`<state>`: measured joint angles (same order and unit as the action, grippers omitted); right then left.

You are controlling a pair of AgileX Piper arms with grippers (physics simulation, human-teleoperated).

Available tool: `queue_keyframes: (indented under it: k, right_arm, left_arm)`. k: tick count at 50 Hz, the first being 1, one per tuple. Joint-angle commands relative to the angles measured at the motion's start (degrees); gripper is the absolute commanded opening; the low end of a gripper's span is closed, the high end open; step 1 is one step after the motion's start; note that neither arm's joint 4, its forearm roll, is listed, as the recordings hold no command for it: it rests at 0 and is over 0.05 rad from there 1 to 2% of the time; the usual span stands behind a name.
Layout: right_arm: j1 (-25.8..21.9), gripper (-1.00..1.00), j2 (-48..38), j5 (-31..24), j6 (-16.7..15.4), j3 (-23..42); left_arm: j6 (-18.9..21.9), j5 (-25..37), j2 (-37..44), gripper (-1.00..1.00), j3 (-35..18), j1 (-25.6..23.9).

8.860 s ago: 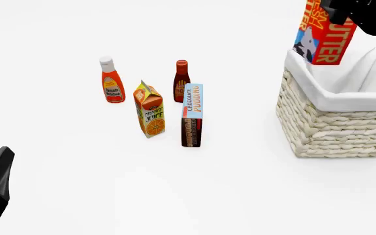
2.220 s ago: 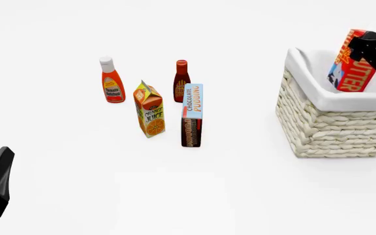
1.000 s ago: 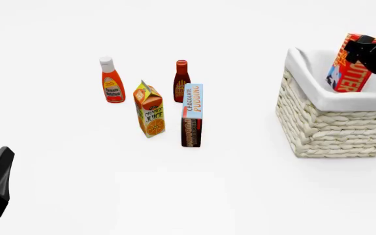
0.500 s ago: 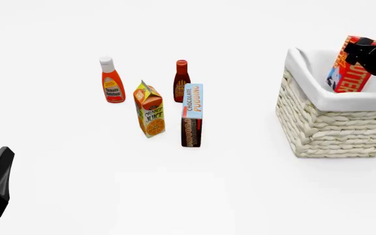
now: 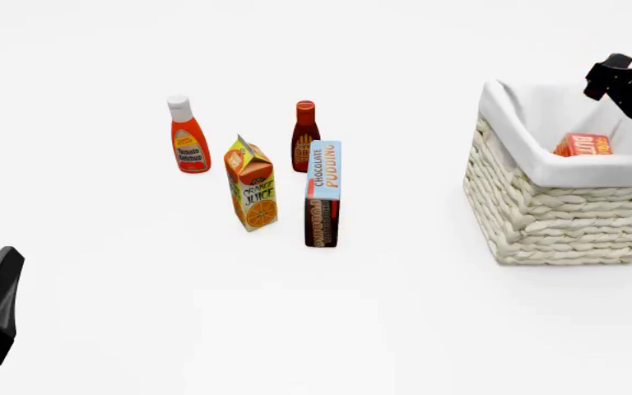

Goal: Pick the butter and place it in the basket.

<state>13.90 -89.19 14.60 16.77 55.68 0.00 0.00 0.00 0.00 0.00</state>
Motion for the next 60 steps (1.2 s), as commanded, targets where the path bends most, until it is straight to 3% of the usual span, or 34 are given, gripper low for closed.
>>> queue_keyframes:
  k: [1, 33, 60]
  right_arm:
    - [0.0, 1.0, 0.2, 0.2, 0.3, 0.0]
    - [-1.7, 1.0, 3.0, -1.8, -0.6, -0.1]
    - [-4.7, 1.0, 14.9, -10.6, -2.7, 0.2]
  left_arm:
    - [0.0, 0.0, 0.0, 1.0, 0.0, 0.0]
    - [0.0, 0.0, 0.0, 1.0, 0.0, 0.0]
    - [0.0, 0.0, 0.0, 1.0, 0.0, 0.0]
